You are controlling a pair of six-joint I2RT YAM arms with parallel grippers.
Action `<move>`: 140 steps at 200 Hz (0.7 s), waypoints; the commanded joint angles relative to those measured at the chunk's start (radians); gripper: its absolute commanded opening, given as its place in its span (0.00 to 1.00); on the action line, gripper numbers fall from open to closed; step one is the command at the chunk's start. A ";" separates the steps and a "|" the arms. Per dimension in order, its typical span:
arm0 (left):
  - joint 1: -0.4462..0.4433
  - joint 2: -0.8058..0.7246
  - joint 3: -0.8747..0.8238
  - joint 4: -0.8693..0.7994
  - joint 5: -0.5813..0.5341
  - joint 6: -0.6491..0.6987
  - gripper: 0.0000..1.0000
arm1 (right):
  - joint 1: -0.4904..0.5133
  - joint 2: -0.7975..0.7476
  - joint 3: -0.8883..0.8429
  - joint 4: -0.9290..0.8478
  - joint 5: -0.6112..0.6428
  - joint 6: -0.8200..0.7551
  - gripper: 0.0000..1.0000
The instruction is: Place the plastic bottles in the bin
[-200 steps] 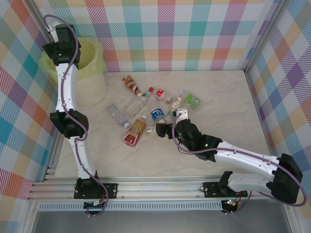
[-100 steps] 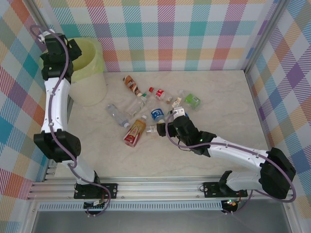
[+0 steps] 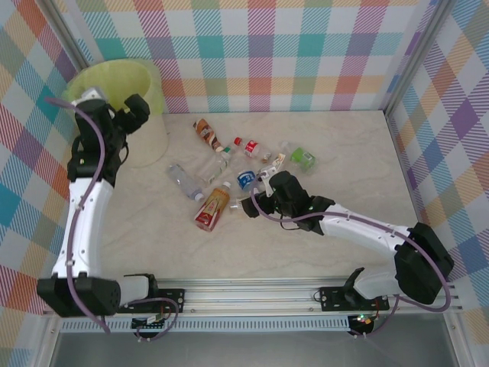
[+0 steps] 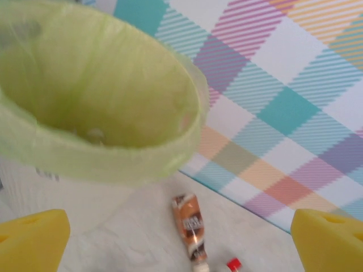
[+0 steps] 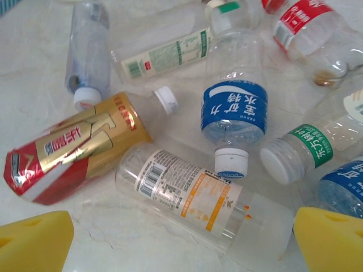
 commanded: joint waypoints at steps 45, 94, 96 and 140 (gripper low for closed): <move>-0.023 -0.224 -0.237 -0.001 0.242 -0.148 1.00 | -0.141 0.095 0.169 -0.352 -0.367 -0.482 1.00; -0.021 -0.269 -0.329 -0.137 0.262 -0.105 1.00 | -0.193 0.242 0.276 -0.544 -0.459 -0.782 1.00; -0.022 -0.270 -0.336 -0.138 0.261 -0.105 1.00 | -0.194 0.249 0.281 -0.548 -0.457 -0.794 1.00; -0.017 -0.324 -0.455 -0.129 0.209 -0.147 1.00 | -0.194 0.373 0.362 -0.533 -0.356 -0.971 0.98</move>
